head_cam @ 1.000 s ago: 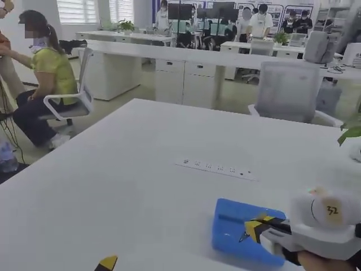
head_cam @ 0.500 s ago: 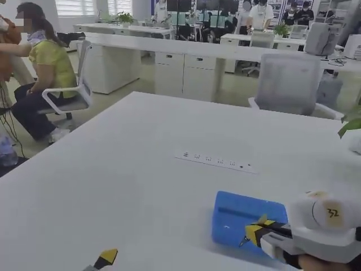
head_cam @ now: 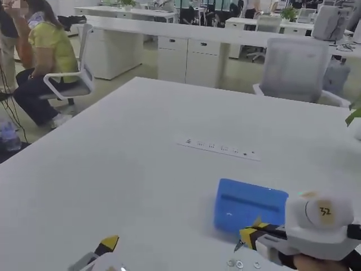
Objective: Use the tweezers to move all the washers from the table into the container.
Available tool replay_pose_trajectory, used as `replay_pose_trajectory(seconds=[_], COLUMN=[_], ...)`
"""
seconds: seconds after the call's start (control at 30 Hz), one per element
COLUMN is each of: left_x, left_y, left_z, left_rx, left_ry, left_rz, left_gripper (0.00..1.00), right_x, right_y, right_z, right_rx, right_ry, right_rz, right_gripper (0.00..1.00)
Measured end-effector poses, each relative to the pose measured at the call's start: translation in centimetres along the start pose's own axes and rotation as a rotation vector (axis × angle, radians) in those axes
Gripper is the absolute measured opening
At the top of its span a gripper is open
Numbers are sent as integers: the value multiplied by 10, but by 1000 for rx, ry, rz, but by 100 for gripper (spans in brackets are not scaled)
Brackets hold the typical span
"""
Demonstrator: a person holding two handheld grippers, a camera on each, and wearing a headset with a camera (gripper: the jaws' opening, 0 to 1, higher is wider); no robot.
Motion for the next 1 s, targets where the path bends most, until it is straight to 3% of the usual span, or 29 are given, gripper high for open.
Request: replay_pose_trajectory(seconds=[0.07, 0.33, 0.87, 1.0], left_x=[1, -1, -2, -3], left_y=[-1, 0, 1, 2], left_z=[2, 1, 1, 0], left_rx=[7, 3, 4, 1], left_ry=[-4, -1, 0, 5], left_rz=[-12, 5, 16, 24], left_gripper=[93, 93, 92, 92], right_x=[-4, -10, -9, -8], right_y=[1, 1, 2, 3], right_z=[2, 8, 12, 11], right_rx=[6, 11, 0, 2], right_ry=[-2, -39, -146, -136], right_rz=[10, 27, 23, 14], right_gripper=[2, 2, 2, 2])
Point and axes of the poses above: the centre of the closed fingertips' face, and the gripper's own axes: y roughly forward along the fingers, z roughly to its left, x roughly out of its top, the point moved 4 cm from there along -y, roughly backward along the fingers, and after that the axes turned 14 degrees about -x, right-handed, at the moved point
